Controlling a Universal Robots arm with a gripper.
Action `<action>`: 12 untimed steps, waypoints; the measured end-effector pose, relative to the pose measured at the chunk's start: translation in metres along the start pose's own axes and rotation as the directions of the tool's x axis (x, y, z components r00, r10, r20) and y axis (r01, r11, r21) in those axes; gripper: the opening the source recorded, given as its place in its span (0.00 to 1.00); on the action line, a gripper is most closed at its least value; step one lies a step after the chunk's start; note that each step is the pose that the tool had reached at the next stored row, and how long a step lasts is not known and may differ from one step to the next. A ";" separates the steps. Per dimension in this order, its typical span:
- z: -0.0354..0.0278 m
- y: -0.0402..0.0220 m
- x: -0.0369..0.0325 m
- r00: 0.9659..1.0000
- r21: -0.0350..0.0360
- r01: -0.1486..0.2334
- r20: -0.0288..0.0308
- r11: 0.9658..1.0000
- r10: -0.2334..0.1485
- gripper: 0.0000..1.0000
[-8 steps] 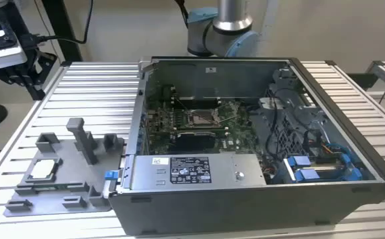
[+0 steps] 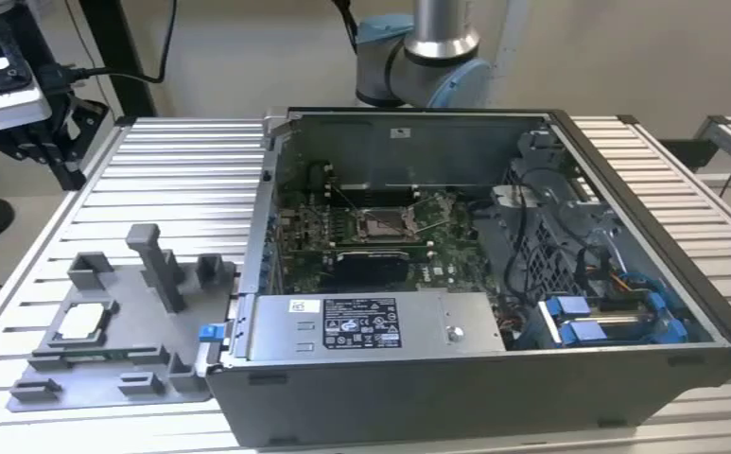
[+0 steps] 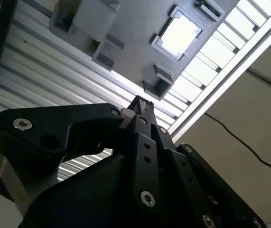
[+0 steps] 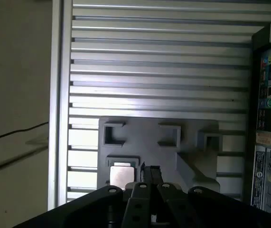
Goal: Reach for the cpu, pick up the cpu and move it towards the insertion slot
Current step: 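Reach for the cpu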
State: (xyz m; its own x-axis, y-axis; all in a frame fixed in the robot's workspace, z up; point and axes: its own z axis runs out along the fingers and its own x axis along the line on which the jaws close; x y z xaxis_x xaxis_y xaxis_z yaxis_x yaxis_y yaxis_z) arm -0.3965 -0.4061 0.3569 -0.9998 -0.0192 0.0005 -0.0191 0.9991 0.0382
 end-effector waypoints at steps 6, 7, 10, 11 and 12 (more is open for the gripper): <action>-0.0001 -0.0002 0.0009 1.000 0.000 0.000 0.000 1.000 0.000 0.00; -0.0001 -0.0007 0.0020 1.000 0.000 0.000 0.000 1.000 0.000 0.00; -0.0002 -0.0052 0.0054 1.000 0.000 0.000 0.000 1.000 0.000 0.00; -0.0003 -0.0082 0.0064 1.000 0.000 0.000 0.000 1.000 0.000 0.00; -0.0004 -0.0118 0.0073 1.000 0.000 0.000 0.000 1.000 0.000 0.00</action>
State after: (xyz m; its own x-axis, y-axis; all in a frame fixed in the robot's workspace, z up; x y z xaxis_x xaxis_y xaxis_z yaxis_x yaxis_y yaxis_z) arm -0.4035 -0.4181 0.3568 -0.9998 -0.0191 0.0000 -0.0191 0.9991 0.0386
